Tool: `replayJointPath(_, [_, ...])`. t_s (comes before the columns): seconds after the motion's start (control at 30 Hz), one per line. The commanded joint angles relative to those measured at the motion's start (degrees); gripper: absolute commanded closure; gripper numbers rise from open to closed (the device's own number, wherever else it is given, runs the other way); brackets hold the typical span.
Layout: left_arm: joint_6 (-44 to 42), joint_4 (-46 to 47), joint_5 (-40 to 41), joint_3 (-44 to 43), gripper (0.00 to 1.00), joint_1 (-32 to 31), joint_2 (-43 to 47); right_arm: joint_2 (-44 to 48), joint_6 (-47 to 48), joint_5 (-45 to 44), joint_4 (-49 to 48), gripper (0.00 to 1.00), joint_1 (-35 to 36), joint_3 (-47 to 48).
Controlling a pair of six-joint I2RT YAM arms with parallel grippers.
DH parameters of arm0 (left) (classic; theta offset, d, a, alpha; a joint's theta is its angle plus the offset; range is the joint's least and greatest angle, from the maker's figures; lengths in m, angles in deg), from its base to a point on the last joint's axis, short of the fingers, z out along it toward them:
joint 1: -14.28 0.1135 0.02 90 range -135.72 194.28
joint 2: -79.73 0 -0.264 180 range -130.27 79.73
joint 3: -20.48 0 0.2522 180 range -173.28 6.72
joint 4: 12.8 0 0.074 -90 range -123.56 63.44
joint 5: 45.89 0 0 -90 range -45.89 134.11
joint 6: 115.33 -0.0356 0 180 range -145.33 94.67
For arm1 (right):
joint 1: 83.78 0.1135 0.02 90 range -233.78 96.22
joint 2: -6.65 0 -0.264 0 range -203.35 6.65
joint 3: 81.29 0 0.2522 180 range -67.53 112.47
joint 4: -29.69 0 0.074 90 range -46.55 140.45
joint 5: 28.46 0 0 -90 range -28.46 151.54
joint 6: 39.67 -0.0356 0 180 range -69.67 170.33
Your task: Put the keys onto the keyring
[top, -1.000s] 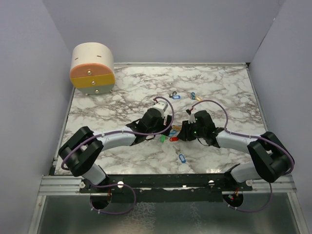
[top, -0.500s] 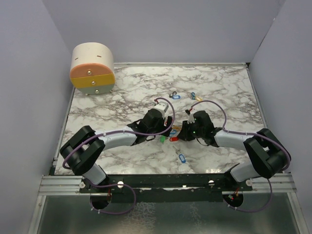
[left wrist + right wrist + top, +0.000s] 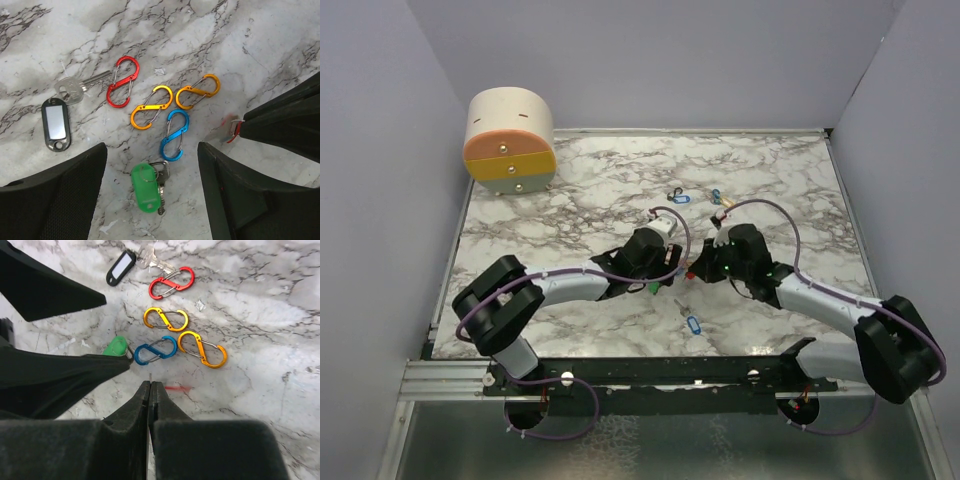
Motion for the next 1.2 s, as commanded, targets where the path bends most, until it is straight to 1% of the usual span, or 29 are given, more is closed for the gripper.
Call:
replayJointPath(0.0, [-2.35, -0.49, 2.67, -3.25, 0.26, -2.11, -2.64, 5.05, 0.83, -6.26, 7.35, 0.99, -0.01, 1.48])
replayJointPath(0.13, [-2.9, -0.78, 3.26, -4.69, 0.29, -3.51, -4.81, 7.17, 1.5, -10.25, 11.7, 0.99, 0.07, 2.57])
replayJointPath(0.4, [-3.02, -2.02, 4.08, -6.1, 0.36, -4.62, -7.79, 9.76, 1.47, -13.7, 14.48, 0.99, 0.01, 2.65])
replayJointPath(0.57, [-2.92, -2.27, 4.04, -6.49, 0.41, -5.07, -9.0, 10.42, 1.08, -16.0, 15.83, 0.99, -0.01, 2.86])
replayJointPath(1.03, [-3.27, -2.5, 4.19, -8.14, 0.44, -5.8, -11.68, 14.43, 0.93, -20.36, 18.16, 0.99, -0.02, 2.72])
replayJointPath(1.17, [-3.28, -2.54, 4.01, -8.6, 0.49, -5.88, -12.31, 15.44, 0.83, -20.77, 18.61, 0.99, -0.02, 2.71])
